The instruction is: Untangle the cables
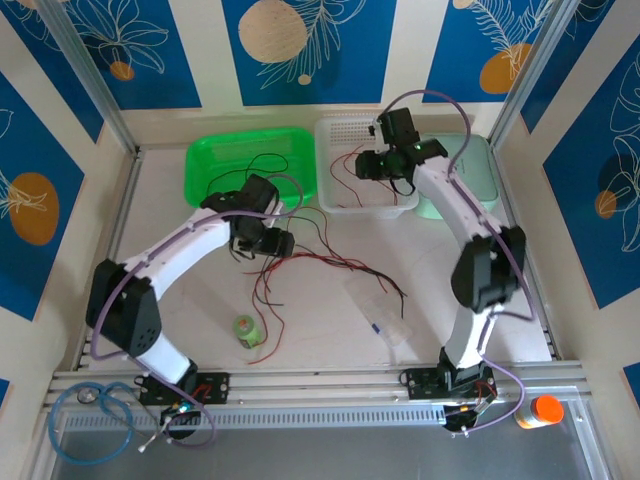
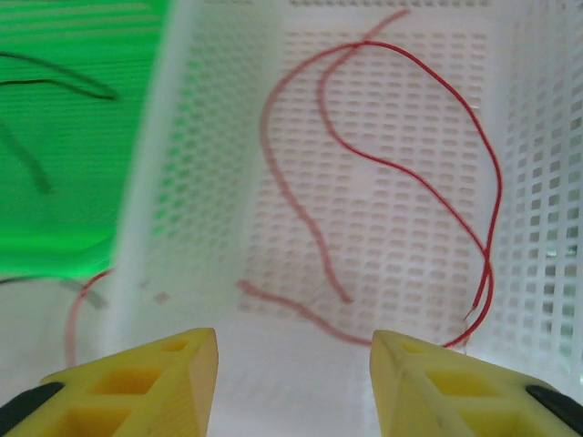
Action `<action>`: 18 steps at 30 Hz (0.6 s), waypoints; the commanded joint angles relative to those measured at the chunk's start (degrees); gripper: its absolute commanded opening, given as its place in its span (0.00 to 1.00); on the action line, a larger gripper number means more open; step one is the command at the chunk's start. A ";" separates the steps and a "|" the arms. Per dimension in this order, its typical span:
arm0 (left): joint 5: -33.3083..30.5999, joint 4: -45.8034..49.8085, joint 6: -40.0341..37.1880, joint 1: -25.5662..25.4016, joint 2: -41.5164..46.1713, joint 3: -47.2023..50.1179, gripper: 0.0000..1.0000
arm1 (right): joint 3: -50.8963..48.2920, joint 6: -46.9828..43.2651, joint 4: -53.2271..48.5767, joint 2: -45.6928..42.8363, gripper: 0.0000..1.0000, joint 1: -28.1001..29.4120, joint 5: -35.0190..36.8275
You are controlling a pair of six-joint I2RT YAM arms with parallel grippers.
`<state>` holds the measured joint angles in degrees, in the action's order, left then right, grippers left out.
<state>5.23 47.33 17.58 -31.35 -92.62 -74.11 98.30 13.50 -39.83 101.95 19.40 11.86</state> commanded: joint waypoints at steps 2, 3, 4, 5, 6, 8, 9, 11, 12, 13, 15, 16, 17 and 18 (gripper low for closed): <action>-1.63 -2.46 -0.36 0.59 -5.69 0.61 0.66 | -9.12 1.53 1.76 -10.54 0.49 1.42 0.61; -2.28 -2.90 -0.19 0.63 -7.30 0.36 0.65 | -11.59 2.05 1.99 -13.05 0.49 1.57 0.46; -3.43 -2.92 -0.10 0.69 -8.80 -0.05 0.64 | -13.86 2.68 2.12 -15.29 0.49 1.61 0.29; -4.49 -2.76 -0.09 0.68 -10.04 -0.46 0.62 | -16.07 3.31 2.13 -17.78 0.48 1.70 0.11; -5.21 -2.69 -0.02 0.68 -11.10 -0.67 0.62 | -17.43 3.75 2.13 -19.69 0.48 1.73 -0.05; -6.72 -3.04 -0.01 0.68 -12.51 -0.69 0.61 | -21.14 4.79 2.00 -23.94 0.49 1.71 0.08; -7.46 -3.20 -0.05 0.68 -12.94 -0.63 0.61 | -22.62 5.26 1.87 -25.61 0.49 1.71 0.16; -9.48 -3.40 -0.13 0.68 -13.73 -0.77 0.56 | -25.91 6.43 1.54 -29.36 0.48 1.71 0.27; -10.31 -3.63 -0.22 0.68 -13.96 -0.86 0.54 | -27.17 7.07 1.31 -30.94 0.48 1.74 0.27; -10.99 -3.86 -0.22 0.68 -14.15 -0.95 0.50 | -28.61 7.68 1.09 -32.62 0.48 1.73 0.27; -11.45 -4.68 -0.34 0.68 -14.06 -1.12 0.34 | -31.07 9.05 0.75 -35.64 0.48 1.83 0.19; -11.41 -5.03 -0.33 0.63 -13.89 -1.27 0.25 | -32.39 9.75 0.49 -37.16 0.48 1.78 0.11; -11.26 -5.22 -0.25 0.61 -13.62 -1.48 0.15 | -33.45 10.52 0.38 -38.46 0.48 1.79 -0.14; -11.13 -5.34 -0.24 0.55 -13.27 -1.72 0.06 | -34.20 11.03 0.29 -39.37 0.48 1.93 -0.49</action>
<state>-4.23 42.63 17.89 -31.14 -106.21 -74.04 65.84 21.47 -38.85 65.43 21.21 11.81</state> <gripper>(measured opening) 0.117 0.479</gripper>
